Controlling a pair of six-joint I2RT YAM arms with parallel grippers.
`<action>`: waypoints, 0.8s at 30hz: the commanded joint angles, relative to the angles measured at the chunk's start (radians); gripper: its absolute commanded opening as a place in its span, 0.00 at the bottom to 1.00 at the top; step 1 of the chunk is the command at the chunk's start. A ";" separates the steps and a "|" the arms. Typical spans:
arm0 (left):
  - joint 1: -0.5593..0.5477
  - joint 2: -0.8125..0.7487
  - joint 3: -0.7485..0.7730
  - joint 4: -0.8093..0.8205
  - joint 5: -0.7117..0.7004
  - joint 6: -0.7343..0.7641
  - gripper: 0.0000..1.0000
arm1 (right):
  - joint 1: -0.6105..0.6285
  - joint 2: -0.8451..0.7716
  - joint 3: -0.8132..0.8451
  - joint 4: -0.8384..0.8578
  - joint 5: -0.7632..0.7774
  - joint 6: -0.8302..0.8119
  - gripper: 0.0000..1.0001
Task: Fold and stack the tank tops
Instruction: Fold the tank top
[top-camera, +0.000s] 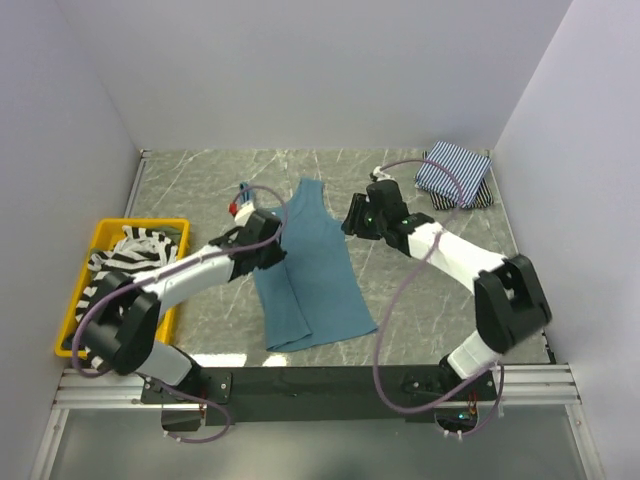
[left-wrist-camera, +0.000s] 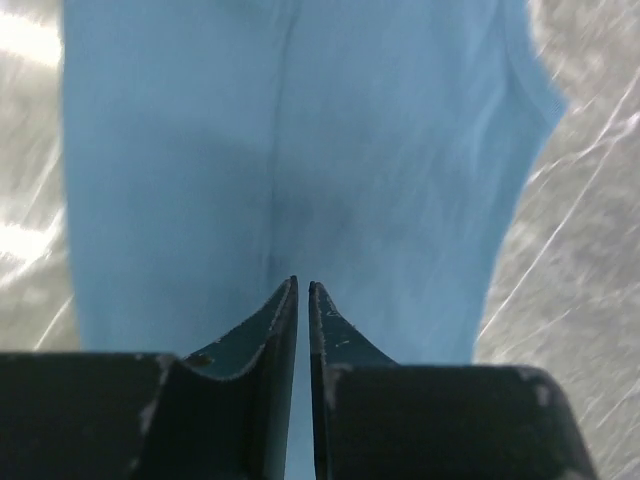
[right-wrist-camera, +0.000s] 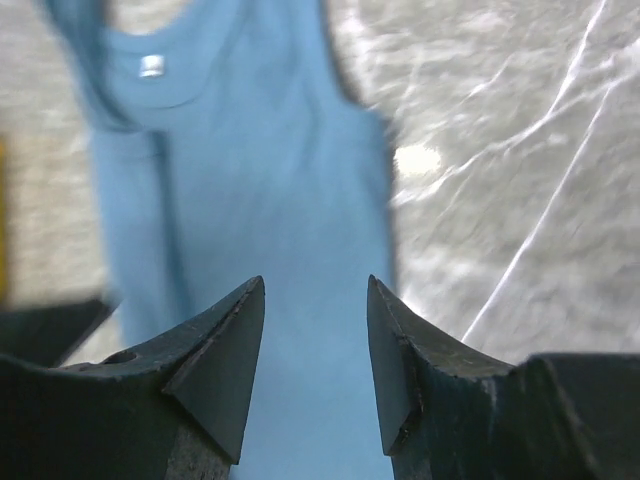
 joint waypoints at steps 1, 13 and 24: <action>-0.065 -0.101 -0.056 0.049 -0.061 -0.071 0.15 | -0.022 0.125 0.088 -0.029 -0.054 -0.095 0.52; -0.338 -0.034 -0.121 -0.003 -0.078 -0.200 0.16 | -0.080 0.337 0.225 -0.003 -0.155 -0.133 0.53; -0.578 0.095 -0.006 0.058 -0.092 -0.142 0.31 | -0.107 0.458 0.311 -0.016 -0.197 -0.143 0.50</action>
